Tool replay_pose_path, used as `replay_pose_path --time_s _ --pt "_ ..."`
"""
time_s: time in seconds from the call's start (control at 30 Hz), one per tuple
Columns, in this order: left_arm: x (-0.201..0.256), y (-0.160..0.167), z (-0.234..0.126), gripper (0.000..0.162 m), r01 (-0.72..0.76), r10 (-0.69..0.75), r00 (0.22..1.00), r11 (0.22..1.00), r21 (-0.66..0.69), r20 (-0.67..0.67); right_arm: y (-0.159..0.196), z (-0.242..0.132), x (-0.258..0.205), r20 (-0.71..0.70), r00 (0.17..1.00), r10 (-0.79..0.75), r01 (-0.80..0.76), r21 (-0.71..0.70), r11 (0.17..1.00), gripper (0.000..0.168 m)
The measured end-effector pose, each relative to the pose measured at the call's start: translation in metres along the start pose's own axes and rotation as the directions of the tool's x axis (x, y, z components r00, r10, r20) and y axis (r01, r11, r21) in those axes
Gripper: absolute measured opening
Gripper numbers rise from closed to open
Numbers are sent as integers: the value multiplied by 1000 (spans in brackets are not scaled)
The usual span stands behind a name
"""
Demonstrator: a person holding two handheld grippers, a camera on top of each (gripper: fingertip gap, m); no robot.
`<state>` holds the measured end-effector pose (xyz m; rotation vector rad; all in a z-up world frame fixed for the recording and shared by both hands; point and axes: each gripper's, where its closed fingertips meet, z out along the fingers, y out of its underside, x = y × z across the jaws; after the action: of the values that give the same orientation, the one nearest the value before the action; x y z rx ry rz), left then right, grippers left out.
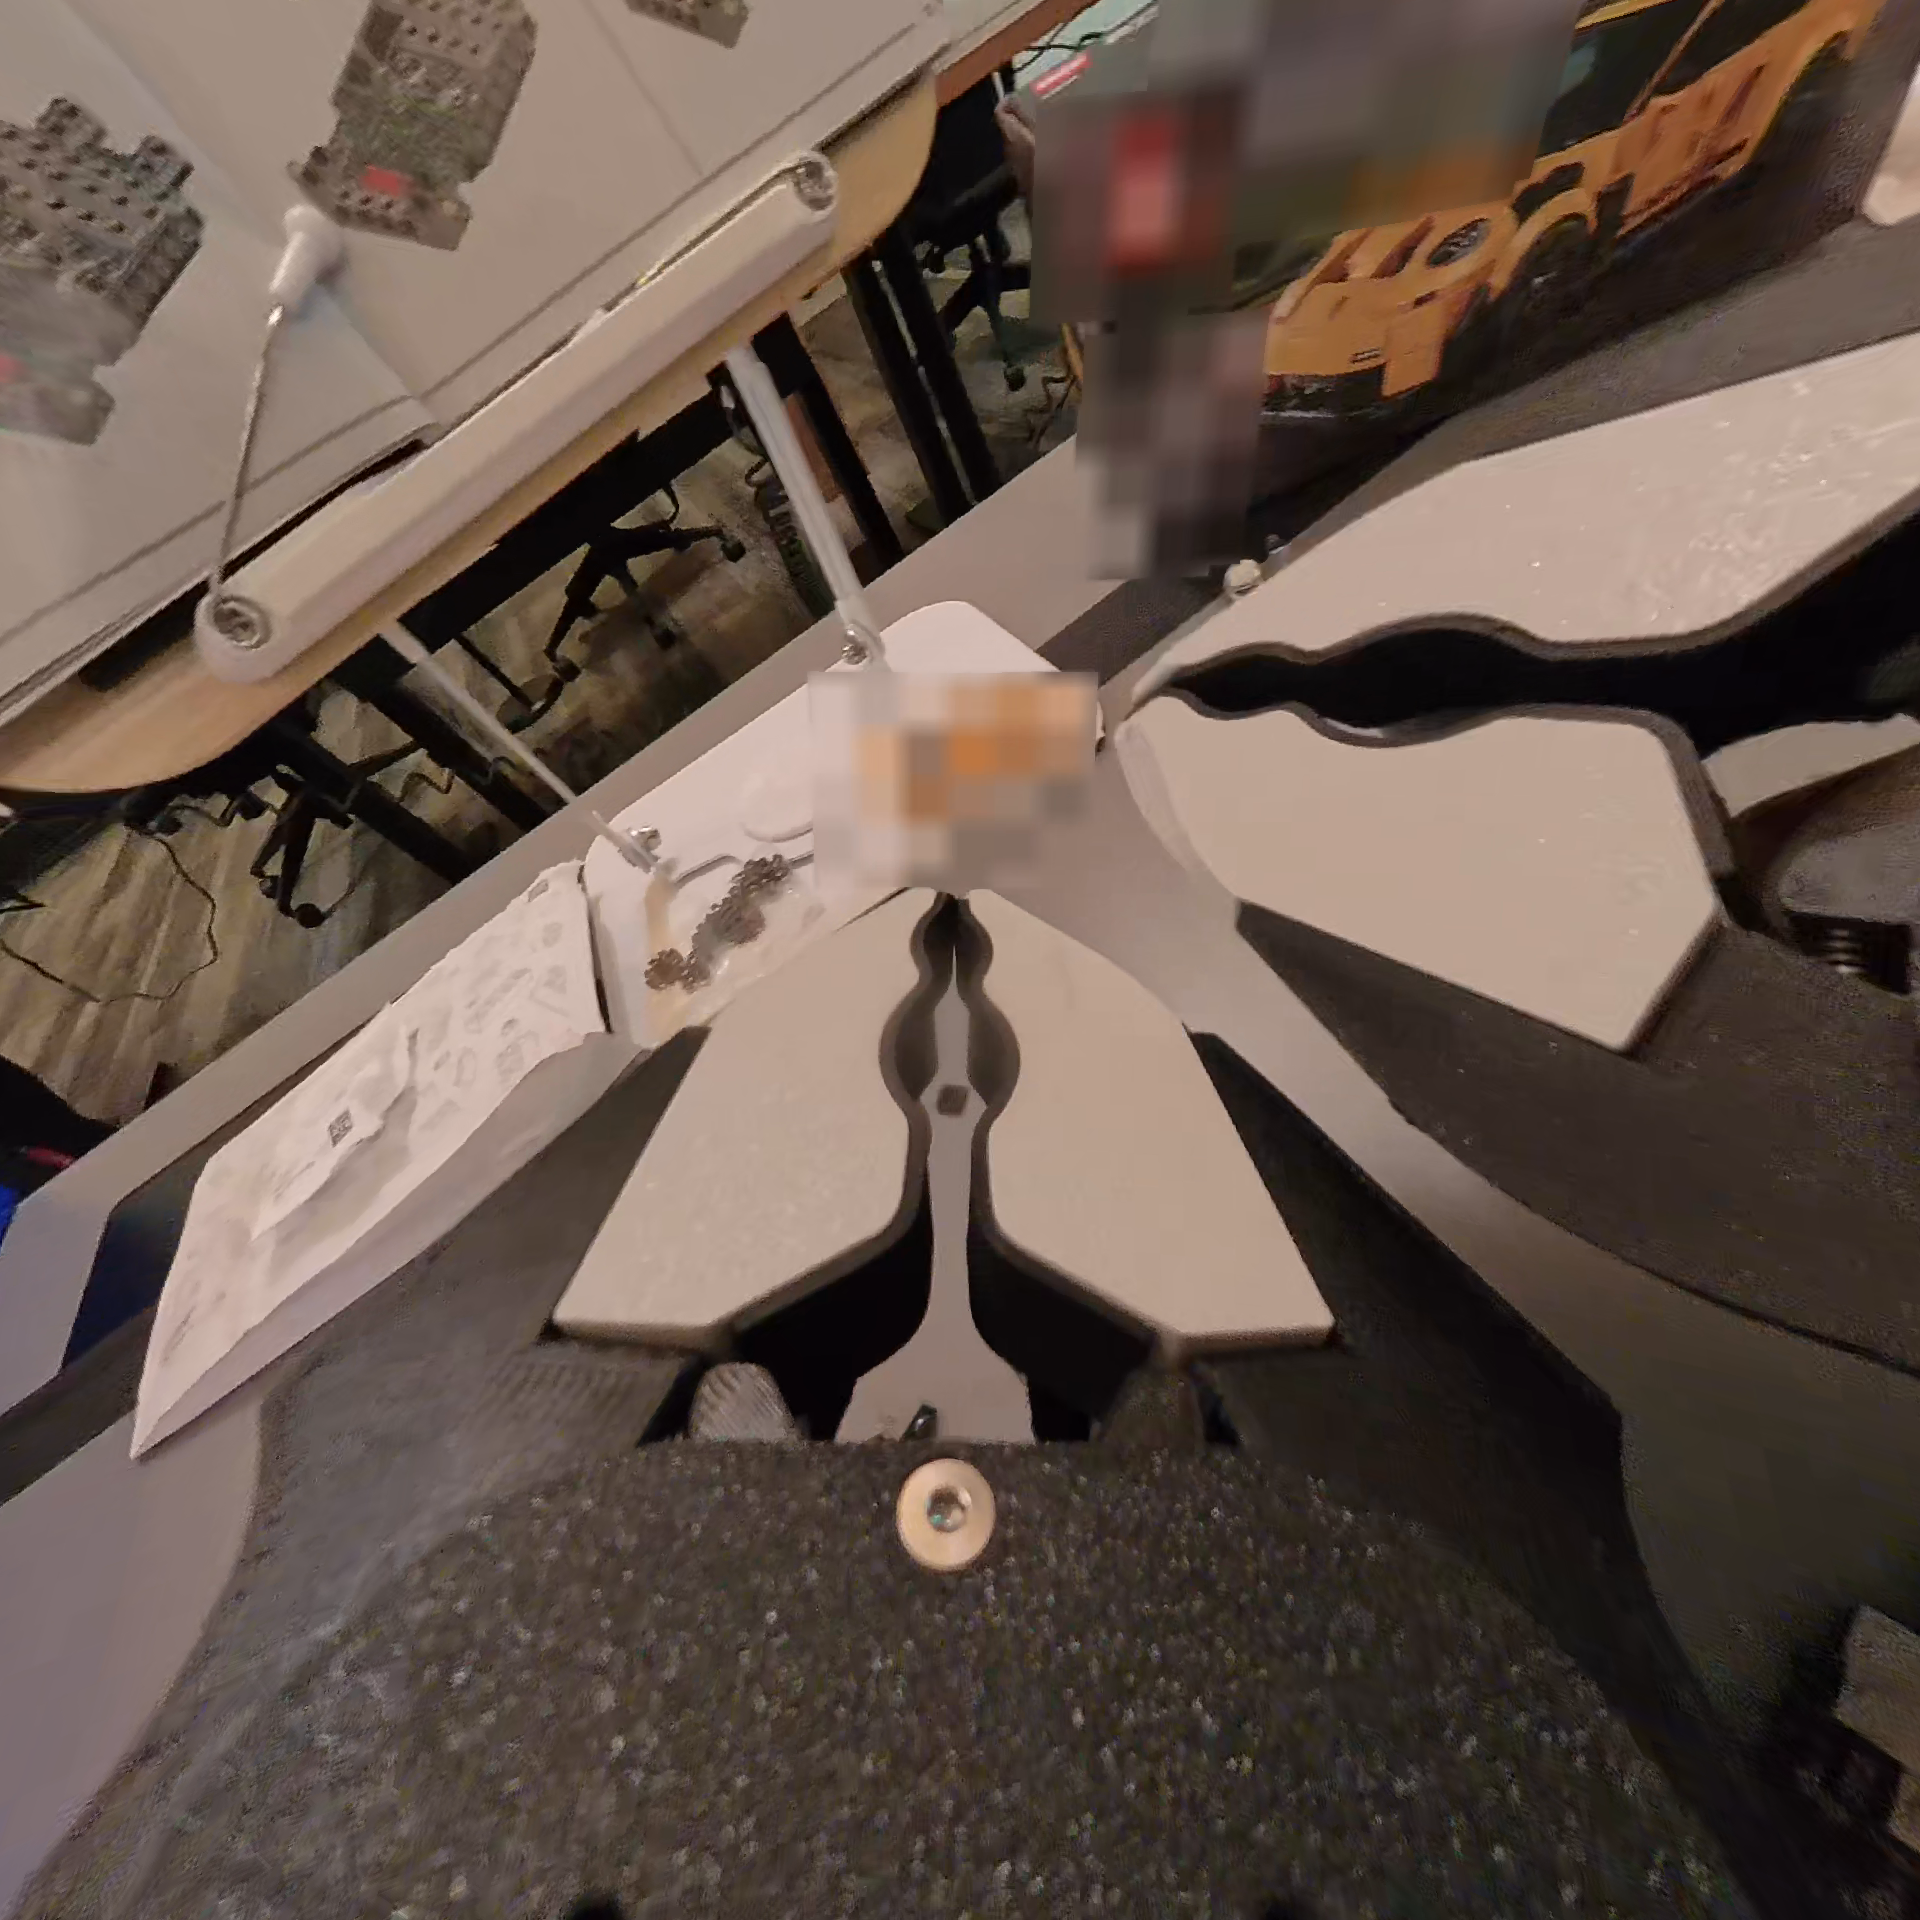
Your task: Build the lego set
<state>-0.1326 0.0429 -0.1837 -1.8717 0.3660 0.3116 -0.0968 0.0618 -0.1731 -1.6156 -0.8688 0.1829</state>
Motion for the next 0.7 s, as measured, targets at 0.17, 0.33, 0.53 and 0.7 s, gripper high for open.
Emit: replay_pose_path --time_s 0.17,0.33,0.53,0.7 --pt "18 -1 -2 0 -56 56 998 998 6 -28 -4 3 10 -18 1000 21 -20 11 1000 0" --pt "-3 4 1 0 5 -4 1000 1000 -9 10 -1 1 -4 13 1000 2 -2 2 1000 0" --pt "10 3 2 0 -41 41 999 999 -4 -12 -3 1 5 -5 1000 20 -20 8 1000 0" --pt "-2 9 1 0 -7 8 1000 1000 -24 15 -8 2 -4 10 1000 -3 3 23 1000 0"
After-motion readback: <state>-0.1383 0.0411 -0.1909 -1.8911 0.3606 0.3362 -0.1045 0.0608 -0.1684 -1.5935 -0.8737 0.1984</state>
